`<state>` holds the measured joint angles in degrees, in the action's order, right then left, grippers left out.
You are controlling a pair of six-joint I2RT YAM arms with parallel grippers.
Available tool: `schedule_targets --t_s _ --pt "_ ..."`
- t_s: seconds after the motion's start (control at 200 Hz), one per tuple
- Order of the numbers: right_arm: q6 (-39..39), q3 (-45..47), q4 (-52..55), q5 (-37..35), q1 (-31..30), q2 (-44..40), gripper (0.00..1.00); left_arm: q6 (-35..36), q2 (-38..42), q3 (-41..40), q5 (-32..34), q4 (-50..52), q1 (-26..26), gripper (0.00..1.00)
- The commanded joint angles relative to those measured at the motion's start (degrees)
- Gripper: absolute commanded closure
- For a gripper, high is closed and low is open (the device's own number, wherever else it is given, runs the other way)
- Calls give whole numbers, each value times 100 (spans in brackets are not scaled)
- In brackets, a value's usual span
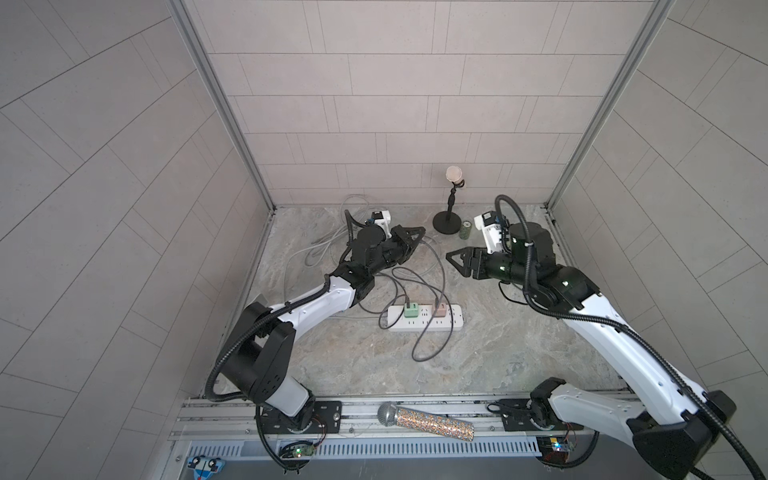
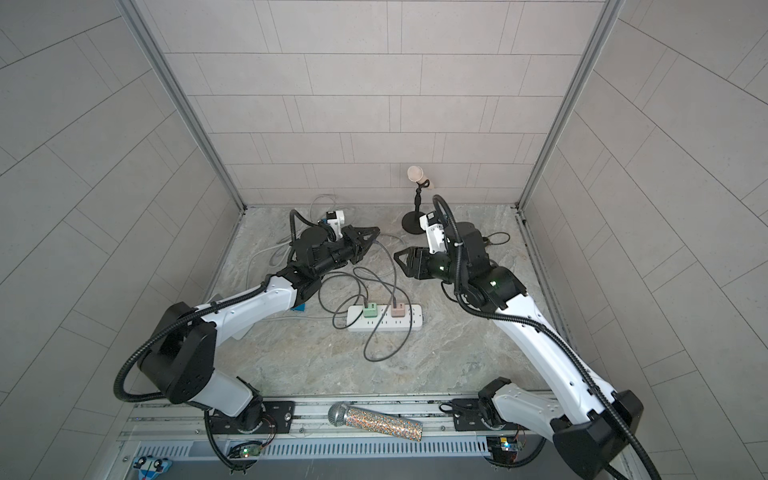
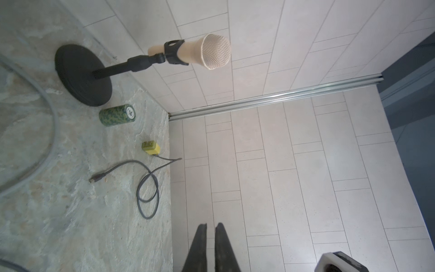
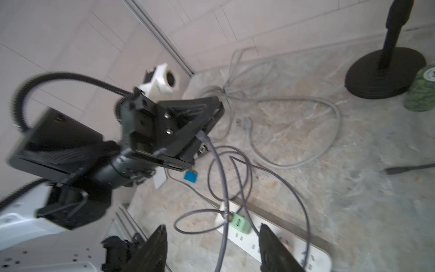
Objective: Charge mp3
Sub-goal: Pick up the charging cable from the center of the board.
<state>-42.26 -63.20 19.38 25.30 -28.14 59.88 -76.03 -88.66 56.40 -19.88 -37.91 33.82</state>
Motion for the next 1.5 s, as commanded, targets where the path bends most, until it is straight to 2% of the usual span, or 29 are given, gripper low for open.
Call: schedule_targets --t_s 0.0,0.045,0.175,0.29,0.4,0.515,0.62,0.776,0.866,0.946,1.006,1.031,1.066,1.111,1.151,1.216,1.236,1.251,1.266,1.346,1.436,1.496 --pt "-2486 384 -1927 -185 -261 -77 37 383 103 11 228 -1378 139 100" --pt "-2394 328 -1807 -149 -254 -43 37 363 32 45 167 -1560 155 100" --pt "-509 -567 49 -796 -197 129 38 217 -86 87 3 -1812 206 100" --pt "108 -891 390 -111 317 506 39 164 -67 56 -116 -1988 222 100" --pt "300 -1019 211 1004 674 922 40 147 -24 22 -204 -2110 244 100" --pt "624 -1397 508 1666 670 1278 40 144 -34 -5 -277 -2230 241 100" --pt "646 -1474 383 1987 656 1407 40 121 -106 50 -328 -2278 269 100" --pt "750 -1553 466 2081 652 1573 44 97 -198 99 -393 -2388 299 100" --pt "754 -1580 428 2136 652 1678 53 115 -228 120 -433 -2420 316 100" --pt "757 -1680 443 2214 652 1775 75 115 -259 102 -455 -2502 321 100" --pt "788 -1767 510 2277 639 1815 95 115 -292 90 -471 -2576 327 100" --pt "835 -1795 565 2299 628 1818 100 115 -305 70 -458 -2616 329 100" --pt "936 -1822 642 2304 615 1808 100 93 -318 48 -438 -2666 335 100" --pt "1110 -1827 748 2224 595 1725 100 80 -335 71 -454 -2651 328 91" --pt "1313 -1817 859 2100 582 1635 100 79 -324 97 -462 -2531 321 71" --pt "1923 -1852 1212 1675 520 1493 100 -3 -127 -113 -163 -2317 226 53" --pt "2175 -1869 1350 1497 488 1463 100 -67 -7 -204 -64 -2123 138 46" --pt "2384 -1878 1474 1350 447 1431 100 -122 90 -254 -26 -1921 59 36" --pt "2627 -1888 1592 1155 401 1397 100 -167 200 -286 -4 -1612 -24 32" --pt "3626 -1930 2144 -65 125 1292 100 -181 736 -181 -235 -58 -360 30" --pt "4410 -1965 2440 -1169 -107 1355 100 55 1093 355 -511 2071 -412 29" --pt "4774 -1929 2381 -1653 -230 1377 100 -70 1123 546 -705 2669 -412 29"
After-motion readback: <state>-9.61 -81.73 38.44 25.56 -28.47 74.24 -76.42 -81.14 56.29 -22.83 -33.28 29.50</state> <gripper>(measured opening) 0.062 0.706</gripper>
